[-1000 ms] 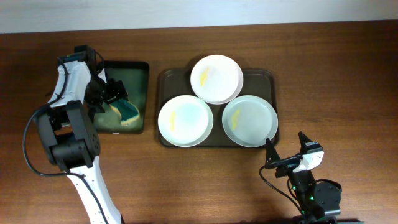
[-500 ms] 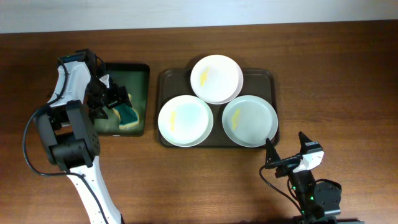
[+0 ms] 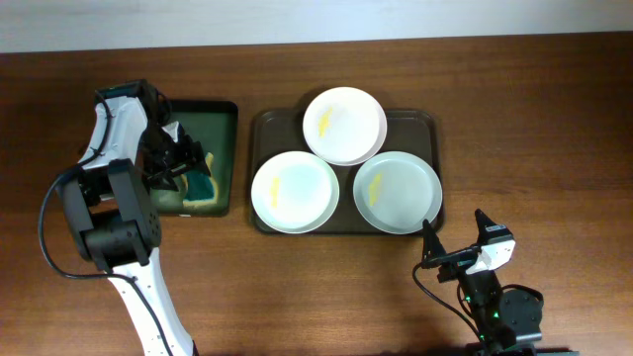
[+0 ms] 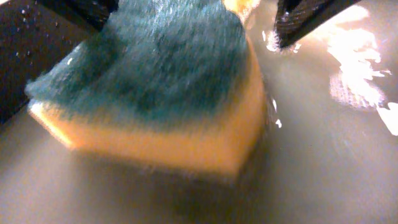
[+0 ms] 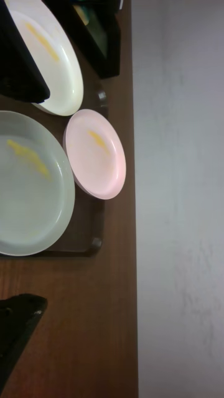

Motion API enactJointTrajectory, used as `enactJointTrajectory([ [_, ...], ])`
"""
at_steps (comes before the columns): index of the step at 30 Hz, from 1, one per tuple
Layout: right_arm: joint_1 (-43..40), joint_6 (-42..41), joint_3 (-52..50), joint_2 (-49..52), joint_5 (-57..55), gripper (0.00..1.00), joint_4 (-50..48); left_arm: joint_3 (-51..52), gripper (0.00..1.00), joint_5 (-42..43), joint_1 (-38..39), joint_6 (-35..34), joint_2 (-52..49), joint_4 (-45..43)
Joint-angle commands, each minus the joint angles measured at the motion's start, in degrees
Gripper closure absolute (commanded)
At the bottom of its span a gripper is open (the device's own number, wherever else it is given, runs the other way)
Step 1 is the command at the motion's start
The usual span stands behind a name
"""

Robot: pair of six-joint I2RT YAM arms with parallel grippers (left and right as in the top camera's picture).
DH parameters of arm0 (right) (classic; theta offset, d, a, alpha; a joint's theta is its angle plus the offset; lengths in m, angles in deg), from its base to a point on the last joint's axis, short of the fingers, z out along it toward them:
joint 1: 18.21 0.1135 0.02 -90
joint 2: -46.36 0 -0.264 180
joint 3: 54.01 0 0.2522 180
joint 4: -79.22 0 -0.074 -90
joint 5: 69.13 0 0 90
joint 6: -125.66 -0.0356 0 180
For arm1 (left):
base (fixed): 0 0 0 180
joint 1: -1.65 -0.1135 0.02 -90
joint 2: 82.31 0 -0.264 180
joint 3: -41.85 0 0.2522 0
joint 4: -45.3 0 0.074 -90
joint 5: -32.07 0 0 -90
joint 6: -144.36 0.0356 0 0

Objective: Clean dirty plates on tray and stack at the side
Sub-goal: 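Grasp the green-and-yellow sponge with the left gripper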

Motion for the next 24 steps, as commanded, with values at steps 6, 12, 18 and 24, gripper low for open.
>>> enactJointTrajectory([
  [6,-0.26,0.0,-0.42,-0.37,-0.48,0.02,0.22,-1.66,0.18,0.22,0.0,3.5,4.13,0.85],
  [12,-0.26,0.0,-0.42,-0.37,-0.48,0.02,0.22,0.42,0.15,-0.22,0.04,4.13,4.55,-0.2],
  [18,-0.26,0.0,-0.42,-0.37,-0.48,0.02,0.22,6.36,0.22,-0.2,0.9,4.09,4.55,-6.4],
  [24,-0.26,0.0,-0.42,-0.37,-0.48,0.02,0.22,7.1,0.38,-0.22,1.95,4.11,4.55,-8.66],
])
